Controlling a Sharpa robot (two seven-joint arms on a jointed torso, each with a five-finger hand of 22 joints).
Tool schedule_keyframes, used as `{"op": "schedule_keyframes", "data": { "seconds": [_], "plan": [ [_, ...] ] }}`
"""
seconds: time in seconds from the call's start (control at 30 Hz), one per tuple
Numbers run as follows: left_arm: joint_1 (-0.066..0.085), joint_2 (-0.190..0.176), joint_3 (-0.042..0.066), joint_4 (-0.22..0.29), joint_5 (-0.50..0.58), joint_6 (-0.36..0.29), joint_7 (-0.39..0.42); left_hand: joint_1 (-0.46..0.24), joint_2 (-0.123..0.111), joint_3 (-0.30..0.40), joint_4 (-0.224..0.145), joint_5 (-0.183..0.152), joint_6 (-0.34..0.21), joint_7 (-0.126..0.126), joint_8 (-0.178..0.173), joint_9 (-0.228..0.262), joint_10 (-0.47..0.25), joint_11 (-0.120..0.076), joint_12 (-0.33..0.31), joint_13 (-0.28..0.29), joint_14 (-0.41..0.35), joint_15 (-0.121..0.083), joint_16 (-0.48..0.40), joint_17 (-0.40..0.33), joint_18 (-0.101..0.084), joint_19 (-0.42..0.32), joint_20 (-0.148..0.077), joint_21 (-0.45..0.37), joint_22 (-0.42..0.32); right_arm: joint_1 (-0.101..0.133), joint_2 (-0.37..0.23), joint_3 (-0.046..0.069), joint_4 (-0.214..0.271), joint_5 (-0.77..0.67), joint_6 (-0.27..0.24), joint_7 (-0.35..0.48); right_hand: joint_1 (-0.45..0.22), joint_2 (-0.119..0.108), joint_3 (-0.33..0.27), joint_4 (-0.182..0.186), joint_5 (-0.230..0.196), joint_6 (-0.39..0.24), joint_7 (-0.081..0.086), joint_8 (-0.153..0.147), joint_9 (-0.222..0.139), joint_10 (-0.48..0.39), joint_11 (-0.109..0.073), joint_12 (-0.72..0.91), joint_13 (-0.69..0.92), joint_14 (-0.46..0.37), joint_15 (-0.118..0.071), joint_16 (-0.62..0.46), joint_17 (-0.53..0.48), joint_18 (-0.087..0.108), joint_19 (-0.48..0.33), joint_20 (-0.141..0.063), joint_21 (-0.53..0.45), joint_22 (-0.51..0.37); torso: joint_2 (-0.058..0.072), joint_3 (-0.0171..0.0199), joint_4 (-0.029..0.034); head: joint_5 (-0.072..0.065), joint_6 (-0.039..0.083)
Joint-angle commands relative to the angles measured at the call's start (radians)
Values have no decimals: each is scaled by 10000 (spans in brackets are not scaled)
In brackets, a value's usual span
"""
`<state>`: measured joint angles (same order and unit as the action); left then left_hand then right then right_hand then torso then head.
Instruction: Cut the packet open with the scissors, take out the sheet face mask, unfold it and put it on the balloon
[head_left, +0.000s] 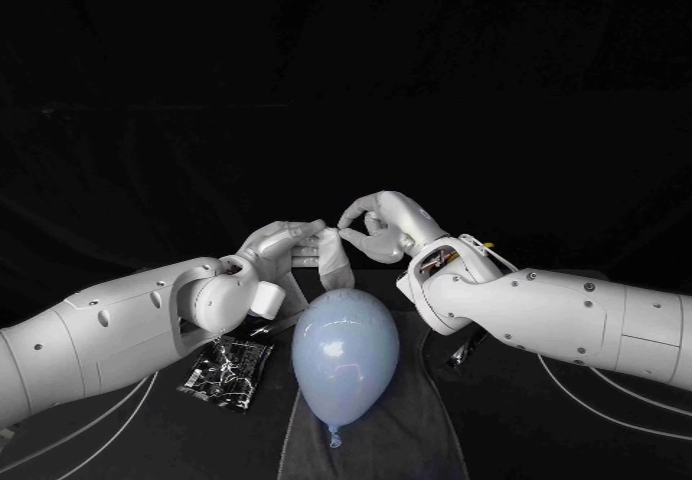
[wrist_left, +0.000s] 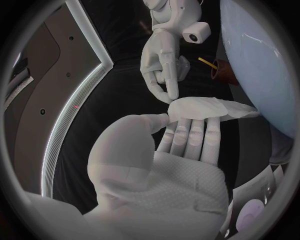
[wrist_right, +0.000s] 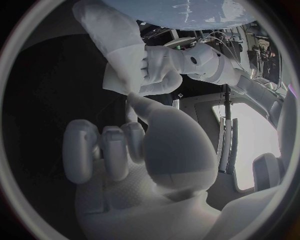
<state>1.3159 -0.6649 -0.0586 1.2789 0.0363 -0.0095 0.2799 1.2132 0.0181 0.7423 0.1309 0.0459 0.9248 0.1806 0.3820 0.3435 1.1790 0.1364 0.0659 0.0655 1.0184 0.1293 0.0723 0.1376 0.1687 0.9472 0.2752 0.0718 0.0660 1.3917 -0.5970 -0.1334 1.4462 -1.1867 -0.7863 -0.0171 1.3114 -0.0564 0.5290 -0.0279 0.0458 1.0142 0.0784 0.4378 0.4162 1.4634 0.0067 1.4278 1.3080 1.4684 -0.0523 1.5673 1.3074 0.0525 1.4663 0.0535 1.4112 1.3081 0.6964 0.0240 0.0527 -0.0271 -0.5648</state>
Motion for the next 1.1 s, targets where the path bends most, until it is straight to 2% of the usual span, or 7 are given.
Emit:
{"op": "schedule_keyframes", "data": {
  "seconds": [0.03, 0.17, 0.27, 0.37, 0.53, 0.8, 1.1],
  "plan": [
    [15, -8, 13, 19, -35, 49, 195, 106, -30, 75, 9, 42, 44, -45, 24, -20, 56, 4, -13, 2, 61, -24, 41, 14, 179, 77, -23, 58, 12, -2, -108, 6, 107, 145, -291, 133, -78, 80, 91, -10, 29, -68, -9, 82, 98, 208, -48, 44, 1498, 1024, -81, 35, 2634, -203, 490, -57, 50, 2202, 1, -2, 2, 1, -2],
    [15, -25, 13, 27, -30, 45, 217, 106, -30, 75, 9, 42, 44, -45, 24, -20, 56, 4, -13, 2, 61, -24, 41, 14, 179, 77, -23, 58, 12, -5, -276, 6, 215, 270, -285, 238, -83, 85, 115, -18, 29, -70, -10, 110, 113, 216, -49, 53, 1506, 1024, -83, 35, 2634, -206, 495, -60, 63, 2205, -3, 0, -2, 14, 2],
    [15, -36, 13, 37, -11, 46, 234, 113, -32, 88, 14, 41, 45, -46, 27, -19, 57, 4, -14, 1, 62, -24, 41, 15, 179, 82, -25, 60, 12, -7, -423, 6, 313, 715, -96, 699, -124, 8, 164, -74, 27, -290, 35, 112, 137, 114, -20, -115, 1379, 1024, -70, 35, 2634, -192, 468, -61, -9, 2185, -6, 1, -5, 21, -2],
    [15, -43, 13, 47, 21, 46, 236, 94, -22, 110, 78, 40, 39, -26, 25, -19, 55, 13, -19, -1, 58, -20, 35, 14, 176, 86, -25, 58, 9, -8, -511, 6, 427, 923, 87, 1097, -455, -139, 56, 60, 36, -1017, 357, -375, -89, 85, 243, -125, 1388, 1024, 125, 35, 2634, -194, 451, 43, -45, 2174, -2, 6, -4, 45, 1],
    [15, -48, 13, 50, 72, 10, 213, 45, -4, 126, 212, 40, 37, 20, 23, -19, 55, 35, -22, -2, 59, -10, 29, 15, 174, 87, -23, 49, 4, -9, -584, 6, 632, 709, 319, 1400, -703, -482, -120, 108, 47, -1522, 732, -1082, -467, 50, 576, -116, 1414, 1024, 431, 35, 2634, -200, 441, 283, -52, 2171, 9, 12, 7, 42, 9],
    [15, -22, 13, 43, 118, 33, 181, 2, 28, 128, 358, 39, 19, 69, 8, -26, 33, 61, -31, -6, 142, -17, 63, 32, 179, 126, -34, 60, 8, -9, -366, 7, 614, 125, 360, 1285, -717, -494, -149, 116, 36, -1361, 754, -1188, -541, 33, 610, -120, 1416, 1024, 476, 35, 2634, -192, 433, 355, -64, 2166, 8, 2, 13, 62, 21],
    [16, 10, 13, 48, 127, 87, 183, 5, 28, 132, 362, 40, 11, 66, 3, -28, 24, 64, -35, -7, 140, -14, 61, 31, 179, 129, -35, 61, 8, -8, 86, 8, 219, -404, 137, 324, -951, -599, -367, 297, 25, -1111, 693, -1276, -613, -3, 572, -165, 1387, 1024, 455, 35, 2634, -172, 413, 399, -104, 2153, 4, -16, 15, 47, -12]
  ]
}}
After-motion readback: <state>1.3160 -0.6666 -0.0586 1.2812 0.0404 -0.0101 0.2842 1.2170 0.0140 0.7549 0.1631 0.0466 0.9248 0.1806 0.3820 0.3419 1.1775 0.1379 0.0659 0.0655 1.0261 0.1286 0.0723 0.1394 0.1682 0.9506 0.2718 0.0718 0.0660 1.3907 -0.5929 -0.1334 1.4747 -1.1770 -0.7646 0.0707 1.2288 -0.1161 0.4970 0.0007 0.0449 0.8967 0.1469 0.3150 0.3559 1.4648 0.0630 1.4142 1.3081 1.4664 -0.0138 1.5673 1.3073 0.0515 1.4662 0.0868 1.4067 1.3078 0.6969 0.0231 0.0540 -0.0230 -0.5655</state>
